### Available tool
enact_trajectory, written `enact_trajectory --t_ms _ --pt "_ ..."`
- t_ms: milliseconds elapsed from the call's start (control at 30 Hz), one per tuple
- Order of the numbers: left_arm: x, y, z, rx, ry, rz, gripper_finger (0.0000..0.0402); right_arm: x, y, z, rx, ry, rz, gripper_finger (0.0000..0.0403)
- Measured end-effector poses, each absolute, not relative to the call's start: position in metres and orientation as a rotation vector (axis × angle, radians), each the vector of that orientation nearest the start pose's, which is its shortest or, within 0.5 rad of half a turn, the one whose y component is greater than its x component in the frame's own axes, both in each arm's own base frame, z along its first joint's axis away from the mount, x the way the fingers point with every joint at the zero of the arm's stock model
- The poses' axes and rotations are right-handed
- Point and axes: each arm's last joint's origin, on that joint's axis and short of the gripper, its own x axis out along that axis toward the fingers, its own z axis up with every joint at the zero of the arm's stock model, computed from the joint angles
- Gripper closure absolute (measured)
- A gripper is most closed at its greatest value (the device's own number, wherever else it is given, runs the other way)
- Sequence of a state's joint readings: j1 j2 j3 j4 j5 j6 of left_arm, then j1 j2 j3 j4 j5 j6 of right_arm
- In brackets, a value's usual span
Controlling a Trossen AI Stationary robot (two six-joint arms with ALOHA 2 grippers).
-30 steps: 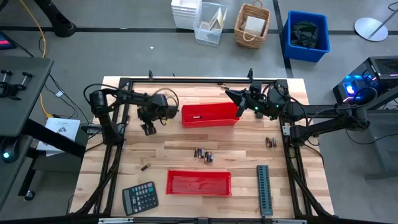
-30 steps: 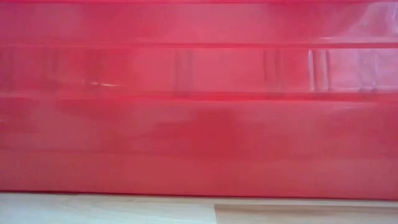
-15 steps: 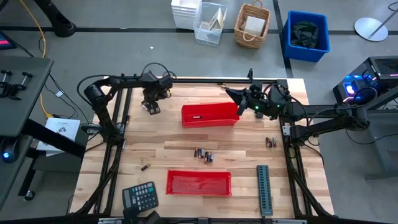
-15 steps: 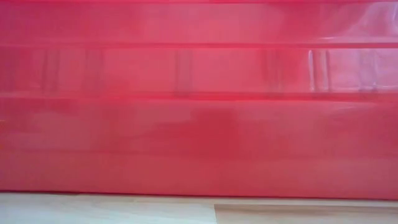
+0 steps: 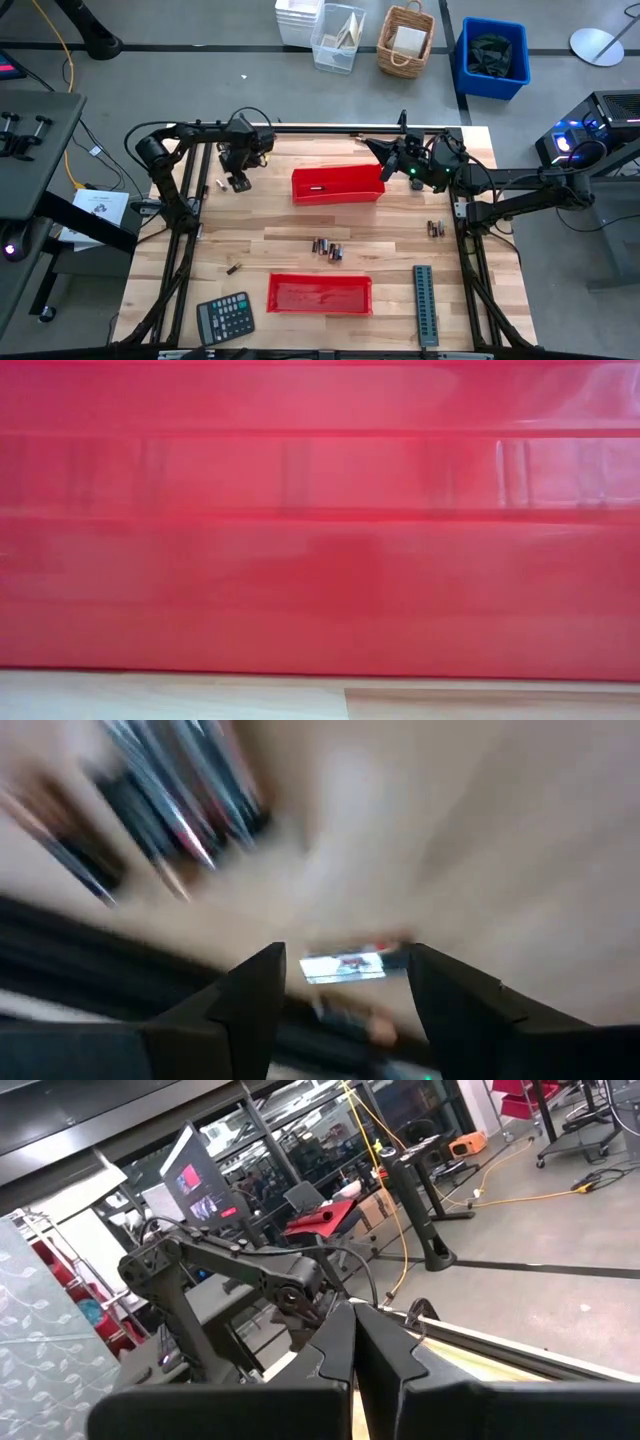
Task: Sort batteries
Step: Put the silver battery into the top red bin
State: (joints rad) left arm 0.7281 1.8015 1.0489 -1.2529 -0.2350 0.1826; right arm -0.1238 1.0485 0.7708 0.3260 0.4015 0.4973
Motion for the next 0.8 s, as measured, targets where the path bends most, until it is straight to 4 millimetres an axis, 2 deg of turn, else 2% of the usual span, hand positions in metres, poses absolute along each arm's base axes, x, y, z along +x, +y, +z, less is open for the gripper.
enact_trajectory --t_ms 133,300,533,633,800 --pt "0.185 0.170 0.153 -0.590 2.052 0.428 0.0200 0.231 -0.040 0.327 0.492 -0.178 -0.502 0.0402" --pt "0.181 0.162 0.145 -0.592 2.080 0.393 0.0200 0.231 -0.040 0.327 0.492 -0.177 -0.502 0.0402" --pt "0.170 0.135 0.126 -0.297 2.263 0.180 0.0200 0.232 -0.040 0.327 0.492 -0.173 -0.491 0.0402" --pt "0.169 0.127 0.123 -0.161 2.319 0.141 0.0200 0.232 -0.040 0.327 0.489 -0.172 -0.490 0.0402" --pt "0.170 0.126 0.115 -0.084 2.278 0.118 0.0200 0.232 -0.040 0.327 0.492 -0.173 -0.489 0.0402"
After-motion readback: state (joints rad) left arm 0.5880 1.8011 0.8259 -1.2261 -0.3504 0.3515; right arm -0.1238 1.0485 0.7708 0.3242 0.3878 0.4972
